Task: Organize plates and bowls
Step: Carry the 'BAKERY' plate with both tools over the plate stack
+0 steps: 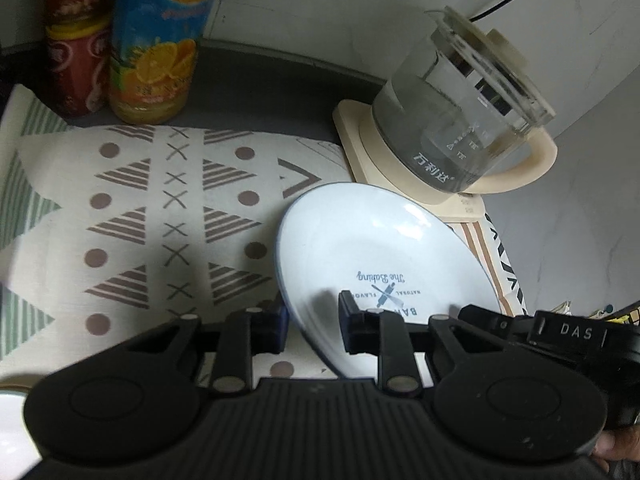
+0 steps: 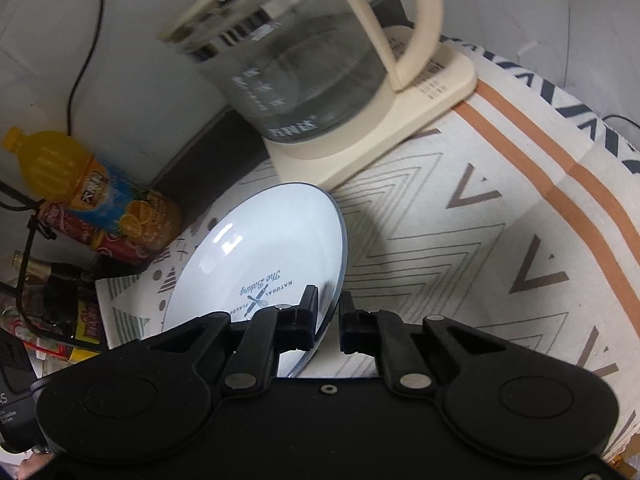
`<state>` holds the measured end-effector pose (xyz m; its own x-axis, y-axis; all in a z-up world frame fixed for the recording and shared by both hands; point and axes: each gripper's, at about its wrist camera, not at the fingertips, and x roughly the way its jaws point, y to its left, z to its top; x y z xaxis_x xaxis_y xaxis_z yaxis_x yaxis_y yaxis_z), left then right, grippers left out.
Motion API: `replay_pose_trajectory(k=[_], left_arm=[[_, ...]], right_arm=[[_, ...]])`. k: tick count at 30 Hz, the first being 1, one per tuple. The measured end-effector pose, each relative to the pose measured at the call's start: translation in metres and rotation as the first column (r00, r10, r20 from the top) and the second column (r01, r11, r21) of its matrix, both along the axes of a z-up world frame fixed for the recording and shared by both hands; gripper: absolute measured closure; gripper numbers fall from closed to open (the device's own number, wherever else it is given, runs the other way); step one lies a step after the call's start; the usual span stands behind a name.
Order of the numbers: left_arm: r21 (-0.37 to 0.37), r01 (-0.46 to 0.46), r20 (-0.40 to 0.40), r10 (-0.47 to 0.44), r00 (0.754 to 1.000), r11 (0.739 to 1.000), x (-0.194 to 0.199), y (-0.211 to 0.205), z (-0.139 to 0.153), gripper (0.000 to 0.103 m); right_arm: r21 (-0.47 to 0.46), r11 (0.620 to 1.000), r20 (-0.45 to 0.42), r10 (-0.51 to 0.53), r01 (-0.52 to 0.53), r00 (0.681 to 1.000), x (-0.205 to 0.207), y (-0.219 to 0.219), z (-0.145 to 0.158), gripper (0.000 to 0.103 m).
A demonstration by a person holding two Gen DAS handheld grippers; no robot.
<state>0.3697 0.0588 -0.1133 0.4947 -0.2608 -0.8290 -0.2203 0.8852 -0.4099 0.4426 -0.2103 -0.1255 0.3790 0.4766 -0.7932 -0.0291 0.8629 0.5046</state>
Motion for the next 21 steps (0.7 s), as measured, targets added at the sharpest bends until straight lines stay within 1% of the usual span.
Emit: replay_pose_trajectory(k=[10,21], left_arm=[[0.006,-0.012,0.044,0.012,0.999,1.000,-0.020,0.020,0.019,0.079],[0.013,-0.002,0.091,0.001,0.996,1.000,-0.042,0.041,0.038,0.079]], right_arm=[[0.013,1.000,0.055,0.013,-0.014,0.998,-0.016,0.019,0.021,0.092],[0.015,1.000,0.096,0.011,-0.012,0.995,-0.037,0.039,0.040,0.093]])
